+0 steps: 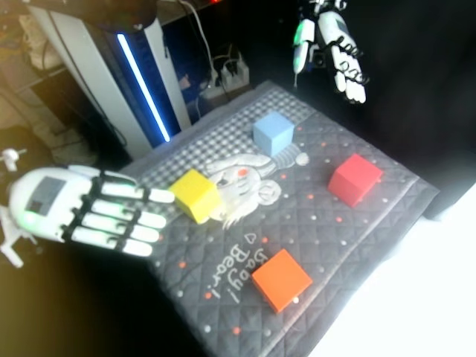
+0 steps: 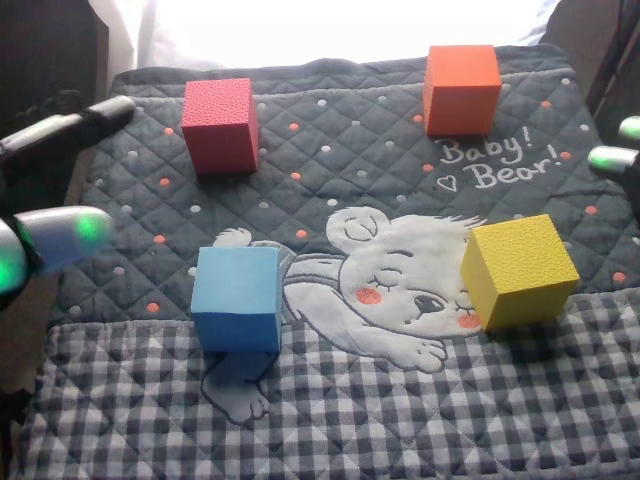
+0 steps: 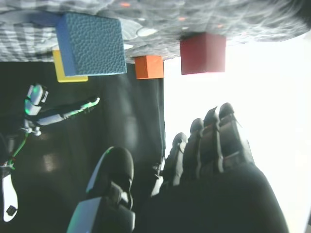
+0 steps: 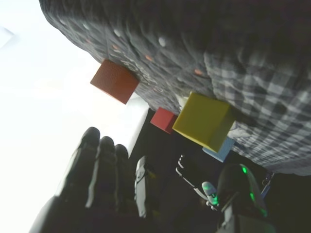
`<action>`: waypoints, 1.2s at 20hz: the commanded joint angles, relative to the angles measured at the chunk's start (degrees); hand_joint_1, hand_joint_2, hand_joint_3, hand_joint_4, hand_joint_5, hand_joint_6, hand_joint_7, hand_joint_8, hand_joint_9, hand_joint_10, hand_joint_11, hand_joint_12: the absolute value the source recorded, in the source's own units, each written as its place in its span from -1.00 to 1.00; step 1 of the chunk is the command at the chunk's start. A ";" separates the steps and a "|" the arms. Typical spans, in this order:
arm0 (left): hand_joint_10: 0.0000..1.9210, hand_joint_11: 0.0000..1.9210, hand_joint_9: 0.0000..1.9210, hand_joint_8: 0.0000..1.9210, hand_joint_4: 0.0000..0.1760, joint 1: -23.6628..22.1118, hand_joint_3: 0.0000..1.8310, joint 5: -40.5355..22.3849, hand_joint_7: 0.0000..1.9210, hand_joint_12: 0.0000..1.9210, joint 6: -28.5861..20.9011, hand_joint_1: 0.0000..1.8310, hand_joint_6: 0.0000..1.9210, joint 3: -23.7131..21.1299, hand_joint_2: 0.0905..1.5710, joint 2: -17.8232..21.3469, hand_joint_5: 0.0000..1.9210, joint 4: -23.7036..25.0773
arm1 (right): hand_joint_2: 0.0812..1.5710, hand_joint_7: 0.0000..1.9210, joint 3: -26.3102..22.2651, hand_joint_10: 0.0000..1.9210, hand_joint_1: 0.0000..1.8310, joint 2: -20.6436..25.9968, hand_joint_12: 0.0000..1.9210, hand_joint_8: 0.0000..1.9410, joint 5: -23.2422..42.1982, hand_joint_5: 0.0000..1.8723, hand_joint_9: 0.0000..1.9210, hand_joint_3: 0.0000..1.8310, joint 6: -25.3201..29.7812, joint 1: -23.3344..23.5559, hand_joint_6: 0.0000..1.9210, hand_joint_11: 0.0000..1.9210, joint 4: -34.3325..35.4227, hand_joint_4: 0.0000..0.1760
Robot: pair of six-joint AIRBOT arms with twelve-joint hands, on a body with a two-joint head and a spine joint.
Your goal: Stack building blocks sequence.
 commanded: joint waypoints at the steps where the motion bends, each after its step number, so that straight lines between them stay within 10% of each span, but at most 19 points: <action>1: -0.95 -1.00 -0.80 -1.00 0.17 -1.88 -0.99 -3.91 -0.74 0.03 -0.51 -0.12 -0.99 0.27 0.07 -0.06 -0.64 0.87 | 0.46 -0.68 0.44 -0.99 -0.17 0.34 -0.59 -1.00 6.62 -0.58 -0.67 -0.99 0.27 0.87 -1.00 -0.77 1.38 -0.84; 6: -0.99 -1.00 -0.86 -1.00 0.98 -14.64 -1.00 8.67 -0.84 -0.38 -3.93 -0.13 -0.99 2.24 -0.02 -2.30 -0.77 15.74 | 0.52 -0.64 0.55 -1.00 -0.26 0.38 -0.83 -1.00 6.64 -0.61 -0.64 -1.00 0.26 2.13 -1.00 -0.70 0.02 -0.42; 10: -0.99 -1.00 -0.75 -0.99 1.00 -21.05 -1.00 17.10 -0.71 0.00 -8.44 -0.13 -1.00 4.05 -0.16 -5.32 -0.68 26.88 | 0.53 -0.64 0.67 -1.00 -0.26 0.44 -0.92 -1.00 6.65 -0.61 -0.66 -1.00 0.26 2.18 -1.00 -0.88 -0.05 0.10; 12: -0.99 -1.00 -0.73 -0.99 1.00 -23.78 -1.00 20.99 -0.69 0.01 -10.51 -0.17 -1.00 4.64 -0.16 -7.14 -0.68 33.07 | 0.53 -0.66 0.72 -1.00 -0.10 0.47 -0.87 -1.00 6.66 -0.60 -0.69 -1.00 0.26 2.32 -1.00 -0.75 -0.15 -0.26; 19: -0.98 -1.00 -0.62 -0.99 0.95 -26.49 -1.00 27.98 -0.58 0.13 -10.56 -0.07 -1.00 5.52 -0.05 -10.18 -0.63 40.23 | 0.55 -0.69 0.77 -1.00 -0.05 0.43 -0.93 -1.00 6.65 -0.61 -0.73 -1.00 0.26 2.28 -1.00 -0.70 -0.15 -0.23; 22: -0.97 -0.91 -0.41 -0.99 0.23 -26.99 -0.99 30.37 -0.36 0.33 -7.29 0.26 -0.99 5.60 0.19 -10.84 -0.37 39.19 | 0.55 -0.68 0.75 -1.00 -0.06 0.43 -0.93 -0.99 6.65 -0.58 -0.71 -1.00 0.26 2.27 -0.99 -0.69 -0.13 -0.33; 23: -0.91 -0.69 -0.21 -0.96 -0.98 -27.36 -1.00 30.99 -0.16 0.38 -5.11 0.36 -0.98 5.66 0.24 -11.12 -0.13 37.69 | 0.55 -0.67 0.72 -0.99 -0.05 0.44 -0.93 -0.99 6.65 -0.58 -0.69 -1.00 0.26 2.26 -0.99 -0.68 -0.12 -0.21; 24: -0.50 -0.53 -0.11 0.07 -1.00 -27.37 -1.00 31.06 -0.07 0.53 -3.84 0.38 -0.71 5.66 0.34 -11.16 0.18 36.30 | 0.54 -0.66 0.72 -0.99 -0.05 0.44 -0.93 -0.99 6.65 -0.58 -0.68 -1.00 0.26 2.24 -0.99 -0.67 -0.12 0.01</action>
